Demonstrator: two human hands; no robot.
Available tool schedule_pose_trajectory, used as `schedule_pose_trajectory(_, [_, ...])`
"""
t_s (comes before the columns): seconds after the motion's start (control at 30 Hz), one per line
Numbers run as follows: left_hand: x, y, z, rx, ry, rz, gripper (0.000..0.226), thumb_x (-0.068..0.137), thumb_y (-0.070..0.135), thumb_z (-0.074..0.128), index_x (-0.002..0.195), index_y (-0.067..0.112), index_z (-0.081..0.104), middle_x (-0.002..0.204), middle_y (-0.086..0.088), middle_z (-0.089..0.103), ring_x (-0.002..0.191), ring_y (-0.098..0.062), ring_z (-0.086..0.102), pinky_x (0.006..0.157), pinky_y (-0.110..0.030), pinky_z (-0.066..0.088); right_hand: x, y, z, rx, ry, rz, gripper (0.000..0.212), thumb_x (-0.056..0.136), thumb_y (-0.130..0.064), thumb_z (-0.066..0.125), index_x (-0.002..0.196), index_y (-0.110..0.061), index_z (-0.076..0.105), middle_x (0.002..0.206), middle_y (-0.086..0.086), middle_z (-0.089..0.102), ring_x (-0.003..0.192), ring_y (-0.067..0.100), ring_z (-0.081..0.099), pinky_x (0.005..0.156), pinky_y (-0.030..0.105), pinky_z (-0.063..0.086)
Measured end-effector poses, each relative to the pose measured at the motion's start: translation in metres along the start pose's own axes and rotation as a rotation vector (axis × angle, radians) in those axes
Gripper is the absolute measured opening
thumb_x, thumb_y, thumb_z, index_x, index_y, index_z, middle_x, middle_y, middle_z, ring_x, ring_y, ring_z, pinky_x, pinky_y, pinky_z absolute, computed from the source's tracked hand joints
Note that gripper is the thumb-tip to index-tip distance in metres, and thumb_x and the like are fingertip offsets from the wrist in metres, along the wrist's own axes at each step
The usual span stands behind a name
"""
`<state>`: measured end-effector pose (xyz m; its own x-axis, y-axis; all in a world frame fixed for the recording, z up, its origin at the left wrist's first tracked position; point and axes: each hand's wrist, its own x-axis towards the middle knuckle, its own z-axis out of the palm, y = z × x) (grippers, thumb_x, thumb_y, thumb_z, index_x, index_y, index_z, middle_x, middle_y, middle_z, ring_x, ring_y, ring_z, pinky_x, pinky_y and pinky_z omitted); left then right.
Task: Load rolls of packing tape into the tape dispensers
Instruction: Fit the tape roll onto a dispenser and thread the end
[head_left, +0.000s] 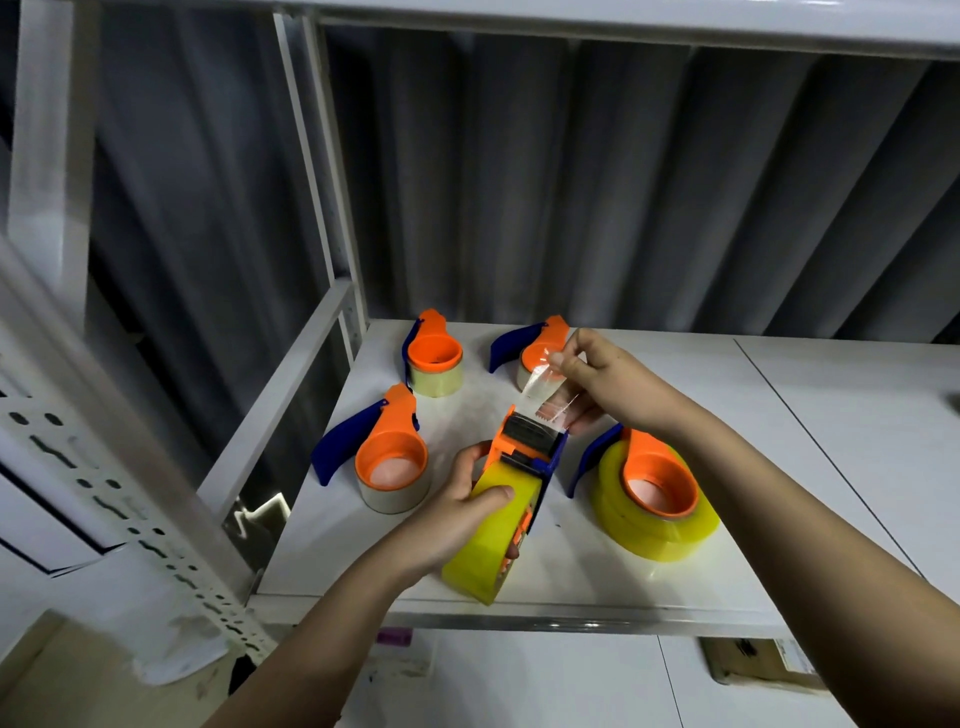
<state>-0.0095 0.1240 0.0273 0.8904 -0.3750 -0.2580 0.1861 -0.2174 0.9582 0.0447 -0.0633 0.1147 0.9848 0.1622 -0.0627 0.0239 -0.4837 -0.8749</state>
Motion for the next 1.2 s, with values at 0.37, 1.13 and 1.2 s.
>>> schedule_pose_trajectory(0.37, [-0.001,0.005,-0.014,0.289,0.031,-0.072,0.078,0.08,0.066,0.055,0.143,0.032,0.023,0.138,0.013,0.042,0.122,-0.011,0.048,0.103,-0.033,0.042,0.016,0.003,-0.007,0.049,-0.164,0.011,0.019,0.101,-0.028,0.044,0.088,-0.014,0.038,0.073,0.01,0.073,0.06,0.021,0.07,0.054,0.027,0.058])
schedule_pose_trajectory(1.13, [0.073,0.084,-0.004,-0.318,0.133,-0.162,0.019,0.084,0.019,0.06,0.066,0.014,0.059,0.086,-0.008,0.07,0.081,-0.025,0.066,0.087,-0.038,0.05,0.017,0.006,-0.004,0.005,0.032,-0.013,0.029,0.1,-0.037,0.044,0.083,-0.014,0.047,0.062,0.004,0.07,0.058,0.022,0.069,0.055,0.03,0.053])
schedule_pose_trajectory(1.2, [0.073,0.085,-0.004,-0.355,0.128,-0.157,0.021,0.085,0.017,0.059,0.064,0.013,0.055,0.091,-0.01,0.071,0.082,-0.024,0.068,0.088,-0.037,0.051,0.016,0.011,-0.003,-0.163,0.213,-0.067,0.027,0.098,-0.041,0.047,0.086,-0.017,0.05,0.065,0.0,0.07,0.06,0.017,0.069,0.061,0.033,0.052])
